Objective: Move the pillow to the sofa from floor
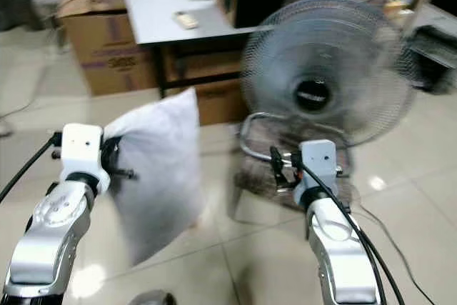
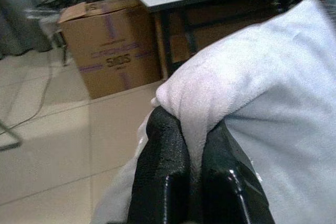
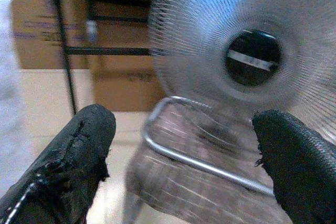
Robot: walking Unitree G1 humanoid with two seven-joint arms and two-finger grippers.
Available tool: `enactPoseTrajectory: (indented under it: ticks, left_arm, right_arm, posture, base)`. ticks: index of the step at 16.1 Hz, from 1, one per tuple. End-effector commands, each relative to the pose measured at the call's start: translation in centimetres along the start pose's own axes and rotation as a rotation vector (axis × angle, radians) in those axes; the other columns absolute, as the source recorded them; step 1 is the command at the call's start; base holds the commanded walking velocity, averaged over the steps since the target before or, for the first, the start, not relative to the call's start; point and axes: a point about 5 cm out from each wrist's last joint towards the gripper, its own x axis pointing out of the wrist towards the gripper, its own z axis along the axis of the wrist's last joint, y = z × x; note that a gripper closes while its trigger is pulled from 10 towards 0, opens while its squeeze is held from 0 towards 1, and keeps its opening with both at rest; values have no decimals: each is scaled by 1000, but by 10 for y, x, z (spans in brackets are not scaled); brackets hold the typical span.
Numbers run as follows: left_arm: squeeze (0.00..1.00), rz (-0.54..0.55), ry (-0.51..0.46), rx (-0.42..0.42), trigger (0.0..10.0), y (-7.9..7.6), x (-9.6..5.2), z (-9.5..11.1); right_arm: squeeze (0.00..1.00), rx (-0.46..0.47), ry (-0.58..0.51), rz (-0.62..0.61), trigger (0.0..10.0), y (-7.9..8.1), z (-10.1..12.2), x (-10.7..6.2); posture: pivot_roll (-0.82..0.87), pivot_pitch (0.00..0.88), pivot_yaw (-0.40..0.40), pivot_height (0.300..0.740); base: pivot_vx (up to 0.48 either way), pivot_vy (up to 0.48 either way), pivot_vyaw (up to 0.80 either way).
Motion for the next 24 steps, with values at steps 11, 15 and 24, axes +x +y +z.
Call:
enactPoseTrajectory:
  ticks: [11, 15, 24]
  left_arm:
    - [0, 67, -24, 18, 10000, 11, 9, 8]
    - [0, 129, -9, -21, 10000, 20, 3, 7]
    - [0, 24, -60, 32, 10000, 5, 9, 14]
  right_arm:
    - [0, 29, -55, 114, 10000, 22, 12, 15]
    - [0, 17, -33, 143, 10000, 25, 13, 25]
    - [0, 112, 28, -5, 10000, 17, -1, 21]
  posture:
    - [47, 0, 16, 740]
    - [99, 0, -32, 740]
    - [59, 0, 42, 740]
  base:
    - [0, 0, 800]
    - [0, 0, 800]
    - [0, 0, 800]
